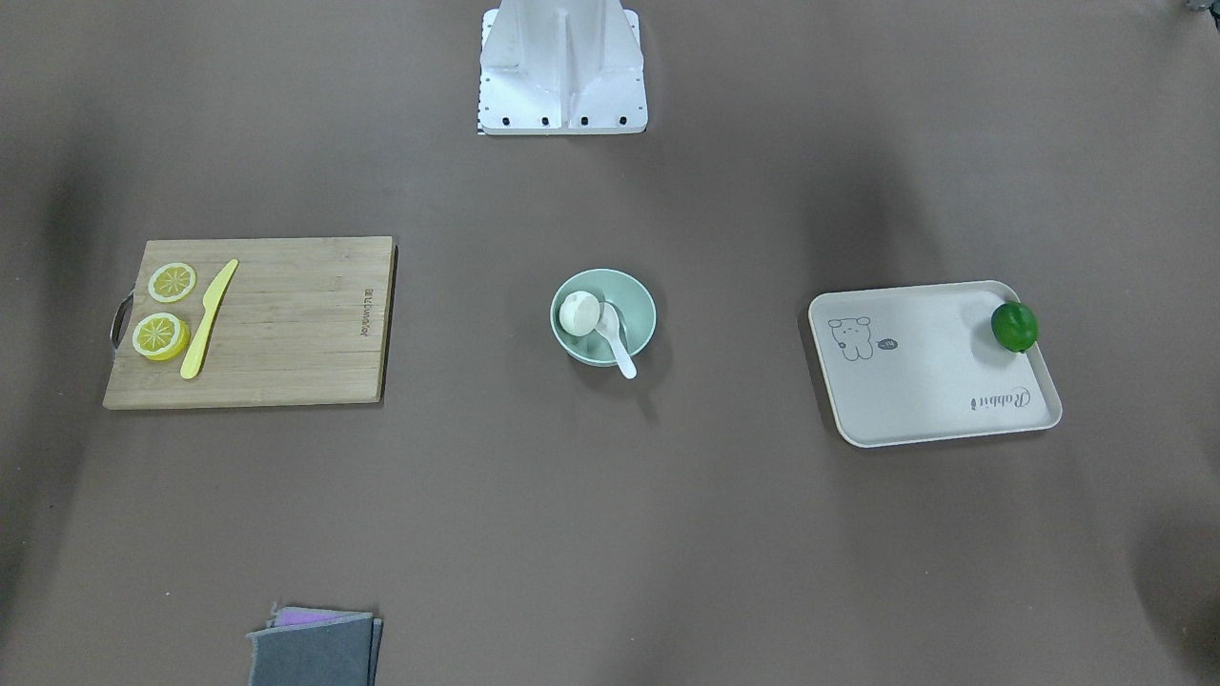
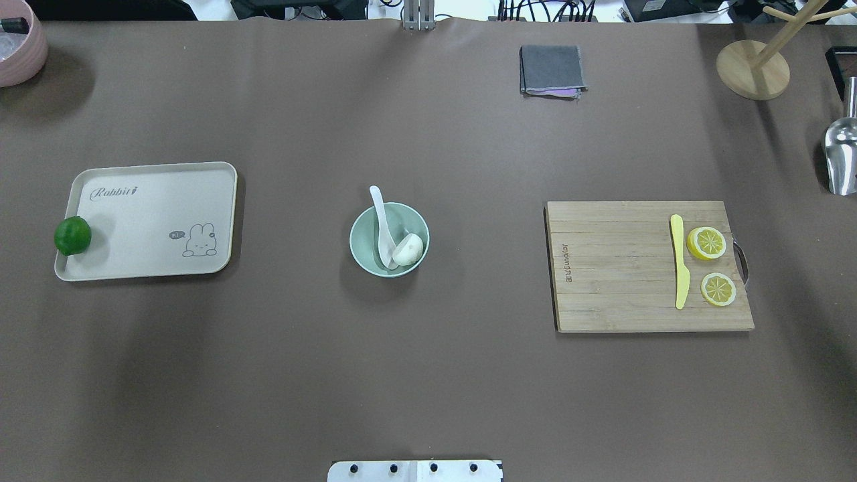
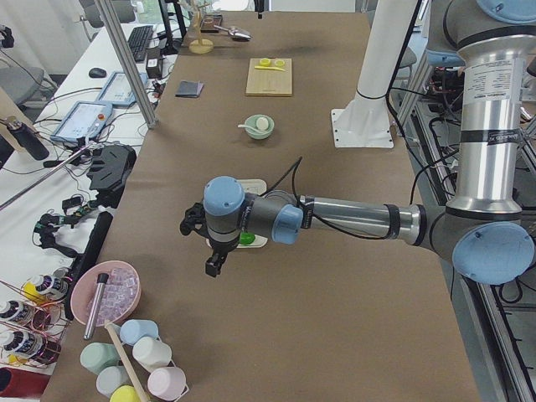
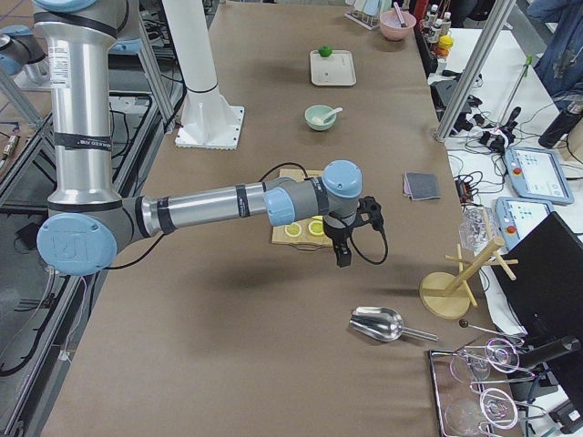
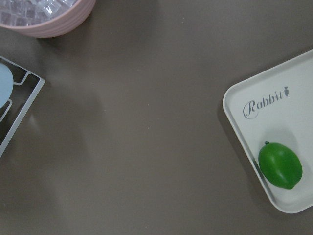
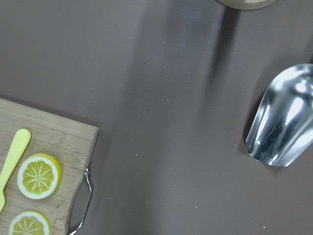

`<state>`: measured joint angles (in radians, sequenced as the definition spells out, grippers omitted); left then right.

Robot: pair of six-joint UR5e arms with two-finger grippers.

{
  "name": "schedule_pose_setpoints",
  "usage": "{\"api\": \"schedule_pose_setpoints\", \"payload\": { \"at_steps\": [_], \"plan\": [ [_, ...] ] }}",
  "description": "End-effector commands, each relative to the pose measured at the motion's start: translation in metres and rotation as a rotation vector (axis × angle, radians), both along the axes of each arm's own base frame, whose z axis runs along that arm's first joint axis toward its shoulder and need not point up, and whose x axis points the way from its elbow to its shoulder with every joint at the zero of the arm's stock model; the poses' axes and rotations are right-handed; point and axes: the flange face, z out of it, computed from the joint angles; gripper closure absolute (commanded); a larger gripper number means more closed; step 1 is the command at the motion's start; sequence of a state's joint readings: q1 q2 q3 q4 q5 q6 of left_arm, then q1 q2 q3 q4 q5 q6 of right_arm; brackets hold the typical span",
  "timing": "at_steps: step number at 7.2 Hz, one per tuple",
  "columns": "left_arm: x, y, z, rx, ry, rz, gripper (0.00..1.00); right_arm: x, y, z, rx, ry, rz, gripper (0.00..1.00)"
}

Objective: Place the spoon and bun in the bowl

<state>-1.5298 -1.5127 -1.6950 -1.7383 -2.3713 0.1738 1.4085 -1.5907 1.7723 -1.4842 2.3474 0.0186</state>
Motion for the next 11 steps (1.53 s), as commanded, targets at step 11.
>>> {"api": "schedule_pose_setpoints", "payload": {
  "at_steps": [11],
  "plan": [
    [-0.006,0.046,0.052,-0.104,-0.022,0.000,0.02,0.008,0.041,0.052,-0.102,-0.031,-0.024,0.00]
  ]
}}
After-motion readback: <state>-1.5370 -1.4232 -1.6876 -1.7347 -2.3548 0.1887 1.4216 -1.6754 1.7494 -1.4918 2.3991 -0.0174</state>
